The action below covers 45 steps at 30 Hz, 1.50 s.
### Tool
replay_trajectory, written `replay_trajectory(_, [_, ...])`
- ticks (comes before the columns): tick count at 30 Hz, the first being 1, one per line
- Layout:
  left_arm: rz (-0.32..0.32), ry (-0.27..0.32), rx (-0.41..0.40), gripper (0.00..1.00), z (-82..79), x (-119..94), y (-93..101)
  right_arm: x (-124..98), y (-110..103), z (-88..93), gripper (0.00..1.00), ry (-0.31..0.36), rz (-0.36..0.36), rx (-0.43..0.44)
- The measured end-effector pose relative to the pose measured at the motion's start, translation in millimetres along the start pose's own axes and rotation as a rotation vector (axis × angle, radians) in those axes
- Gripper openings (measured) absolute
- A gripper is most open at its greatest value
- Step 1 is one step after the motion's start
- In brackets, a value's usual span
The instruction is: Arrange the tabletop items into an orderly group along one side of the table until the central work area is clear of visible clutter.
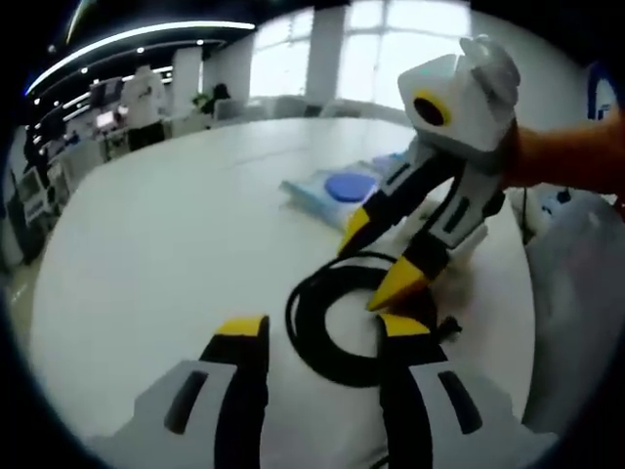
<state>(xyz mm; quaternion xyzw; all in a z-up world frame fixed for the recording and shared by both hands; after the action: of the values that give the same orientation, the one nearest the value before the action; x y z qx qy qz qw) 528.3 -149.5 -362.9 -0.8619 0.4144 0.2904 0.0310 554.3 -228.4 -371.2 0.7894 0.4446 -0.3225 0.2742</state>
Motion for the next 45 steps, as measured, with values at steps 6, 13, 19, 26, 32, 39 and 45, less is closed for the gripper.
replay_trajectory(6, [0.002, -0.001, 0.003, 0.35, 0.5, 2.1, 0.1, 2.2, 1.3, 6.1, 0.22, -0.036, 0.020, -0.005])
replay_trajectory(13, [0.003, -0.002, 0.004, 0.34, 2.1, 2.3, -0.7, 4.5, 1.7, 5.9, 0.21, -0.050, 0.050, 0.004])
replay_trajectory(19, [0.008, -0.006, 0.004, 0.34, 4.5, 3.4, 0.3, 4.7, 3.0, 6.0, 0.12, -0.053, 0.064, 0.018])
replay_trajectory(26, [0.011, -0.010, 0.007, 0.36, 4.4, 4.2, -0.2, 0.2, 3.0, 0.6, 0.08, -0.014, 0.068, 0.026])
replay_trajectory(32, [0.010, -0.028, -0.015, 0.37, 7.6, 3.1, 0.1, -7.2, 0.4, -8.1, 0.07, 0.029, 0.073, 0.015])
replay_trajectory(39, [-0.007, -0.030, -0.054, 0.24, 7.8, -0.4, -3.5, -9.1, -2.0, -8.7, 0.06, 0.044, 0.069, 0.009])
replay_trajectory(45, [-0.033, -0.022, -0.046, 0.17, 6.4, -3.6, -4.2, -11.1, -2.0, -11.4, 0.06, 0.056, 0.068, 0.016])
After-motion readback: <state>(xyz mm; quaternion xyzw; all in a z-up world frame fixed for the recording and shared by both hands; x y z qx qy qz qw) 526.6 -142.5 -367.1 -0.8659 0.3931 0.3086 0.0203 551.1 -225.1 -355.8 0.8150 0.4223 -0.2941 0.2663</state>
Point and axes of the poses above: the point that each gripper's makers call its tool centre point, and the gripper's own axes: x roughly forward along the fingers, y roughly to its right, z roughly out of its underside, the point moved 3 cm from there along -x, roughly backward along the fingers, and after that the axes turned 10 degrees about z, right-handed, at the moved point
